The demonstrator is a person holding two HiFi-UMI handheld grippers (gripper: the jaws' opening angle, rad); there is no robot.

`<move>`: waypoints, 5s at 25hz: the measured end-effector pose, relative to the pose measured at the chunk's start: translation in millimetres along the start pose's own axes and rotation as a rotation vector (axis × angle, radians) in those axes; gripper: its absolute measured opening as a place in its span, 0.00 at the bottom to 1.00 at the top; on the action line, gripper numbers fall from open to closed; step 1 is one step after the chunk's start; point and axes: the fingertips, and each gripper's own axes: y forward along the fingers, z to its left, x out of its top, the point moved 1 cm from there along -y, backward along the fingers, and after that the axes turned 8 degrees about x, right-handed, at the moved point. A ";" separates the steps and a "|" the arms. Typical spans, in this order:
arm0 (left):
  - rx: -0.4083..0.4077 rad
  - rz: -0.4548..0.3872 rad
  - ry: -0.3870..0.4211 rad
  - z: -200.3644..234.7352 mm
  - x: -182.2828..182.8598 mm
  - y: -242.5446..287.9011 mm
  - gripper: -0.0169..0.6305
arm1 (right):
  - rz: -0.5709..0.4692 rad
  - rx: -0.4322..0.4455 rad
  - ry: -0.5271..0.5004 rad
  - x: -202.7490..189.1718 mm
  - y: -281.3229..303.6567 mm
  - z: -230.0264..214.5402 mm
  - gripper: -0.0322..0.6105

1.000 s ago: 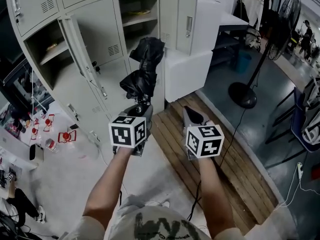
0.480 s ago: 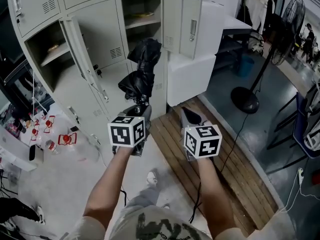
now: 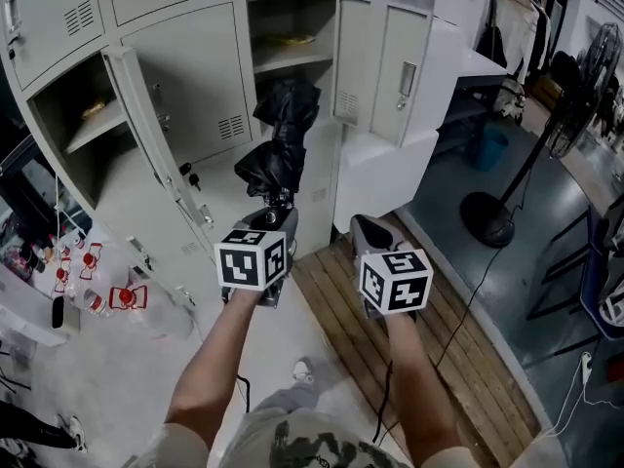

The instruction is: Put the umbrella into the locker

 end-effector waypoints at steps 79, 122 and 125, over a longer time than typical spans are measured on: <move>0.515 0.370 -0.123 57.0 31.3 228.8 0.16 | 0.098 0.559 -0.097 118.2 214.3 -166.0 0.05; 0.479 0.609 0.277 210.2 80.6 403.5 0.17 | 0.127 0.447 -0.080 105.6 344.3 -191.4 0.05; 0.479 0.637 0.276 215.5 74.5 408.2 0.17 | 0.129 0.440 -0.080 103.2 347.2 -194.9 0.05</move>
